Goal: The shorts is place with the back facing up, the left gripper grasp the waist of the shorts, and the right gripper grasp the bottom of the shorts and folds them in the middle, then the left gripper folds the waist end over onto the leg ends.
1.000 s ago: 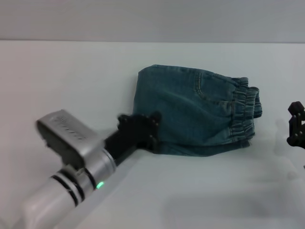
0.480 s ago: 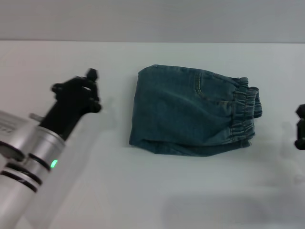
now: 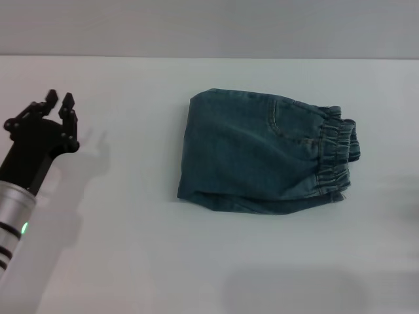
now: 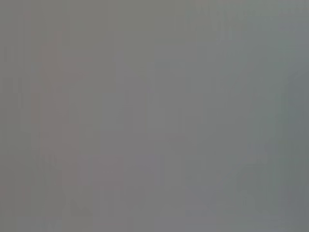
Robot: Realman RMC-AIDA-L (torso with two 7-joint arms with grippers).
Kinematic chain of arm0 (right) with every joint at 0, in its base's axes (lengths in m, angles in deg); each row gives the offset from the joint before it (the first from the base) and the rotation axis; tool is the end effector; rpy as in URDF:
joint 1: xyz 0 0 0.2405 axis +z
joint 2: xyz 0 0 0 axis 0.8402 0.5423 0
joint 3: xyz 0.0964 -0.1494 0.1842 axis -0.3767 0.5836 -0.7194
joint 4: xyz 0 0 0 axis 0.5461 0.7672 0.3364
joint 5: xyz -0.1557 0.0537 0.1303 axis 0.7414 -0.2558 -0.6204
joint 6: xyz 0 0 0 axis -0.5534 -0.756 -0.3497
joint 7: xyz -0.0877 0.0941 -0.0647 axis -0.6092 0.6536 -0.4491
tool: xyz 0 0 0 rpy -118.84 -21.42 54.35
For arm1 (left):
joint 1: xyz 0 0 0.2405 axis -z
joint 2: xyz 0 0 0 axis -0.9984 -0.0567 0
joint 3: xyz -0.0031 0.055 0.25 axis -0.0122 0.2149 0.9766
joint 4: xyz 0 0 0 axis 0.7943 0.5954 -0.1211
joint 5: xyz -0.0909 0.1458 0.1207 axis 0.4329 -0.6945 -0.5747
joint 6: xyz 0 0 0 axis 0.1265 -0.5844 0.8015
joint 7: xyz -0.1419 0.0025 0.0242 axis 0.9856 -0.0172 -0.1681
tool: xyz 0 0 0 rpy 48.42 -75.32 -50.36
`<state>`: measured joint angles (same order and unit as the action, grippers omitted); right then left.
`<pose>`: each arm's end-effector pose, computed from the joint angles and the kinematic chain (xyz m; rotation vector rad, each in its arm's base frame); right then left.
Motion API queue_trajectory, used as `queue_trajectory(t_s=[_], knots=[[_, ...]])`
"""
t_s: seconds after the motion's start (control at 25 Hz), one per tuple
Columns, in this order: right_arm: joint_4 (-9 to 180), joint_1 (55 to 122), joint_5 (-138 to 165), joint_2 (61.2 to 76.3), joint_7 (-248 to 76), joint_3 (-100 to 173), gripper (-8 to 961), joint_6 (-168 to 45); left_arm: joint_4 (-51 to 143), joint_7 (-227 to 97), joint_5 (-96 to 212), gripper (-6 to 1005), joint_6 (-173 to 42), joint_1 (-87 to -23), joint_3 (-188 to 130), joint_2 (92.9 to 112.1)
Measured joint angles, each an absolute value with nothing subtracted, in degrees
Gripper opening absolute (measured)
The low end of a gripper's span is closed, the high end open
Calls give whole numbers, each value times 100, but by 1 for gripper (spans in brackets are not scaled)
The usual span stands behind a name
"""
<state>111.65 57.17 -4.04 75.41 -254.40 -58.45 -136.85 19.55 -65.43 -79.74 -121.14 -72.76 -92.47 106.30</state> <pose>0.3916 0.2249 0.0160 -1.4810 0.6235 0.6059 -0.3104 0.3017 -0.0308 -1.6766 -0.4281 -0.6889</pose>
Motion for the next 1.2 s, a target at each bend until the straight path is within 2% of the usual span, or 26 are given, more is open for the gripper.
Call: queue_trajectory(t_s=[0.16, 0.36, 0.6, 0.68, 0.96, 1.2], knots=[[10503, 5810, -408, 7548, -25456, -6288, 227, -14470, 2128, -6545, -7972, 173, -12524, -7361, -9260, 10631], [9899, 6039, -402, 7529, -25458, -6538, 328, -15027, 2165, -6505, -7909, 309, -12579, -7360, -9247, 10631], [9666, 6190, -373, 7520, -25459, -6542, 566, -15063, 2165, -6500, -7896, 527, -12575, -7318, -9219, 10631], [9639, 6213, -373, 7515, -25459, -6549, 749, -15076, 2153, -6500, -7896, 596, -12570, -7313, -9208, 10631], [9626, 6249, -383, 7510, -25459, -6554, 748, -15100, 2144, -6501, -7895, 834, -12555, -7268, -9161, 10640], [9613, 6301, -370, 7509, -25459, -6545, 748, -15105, 2189, -6534, -7895, 834, -12506, -7240, -9178, 10639]])
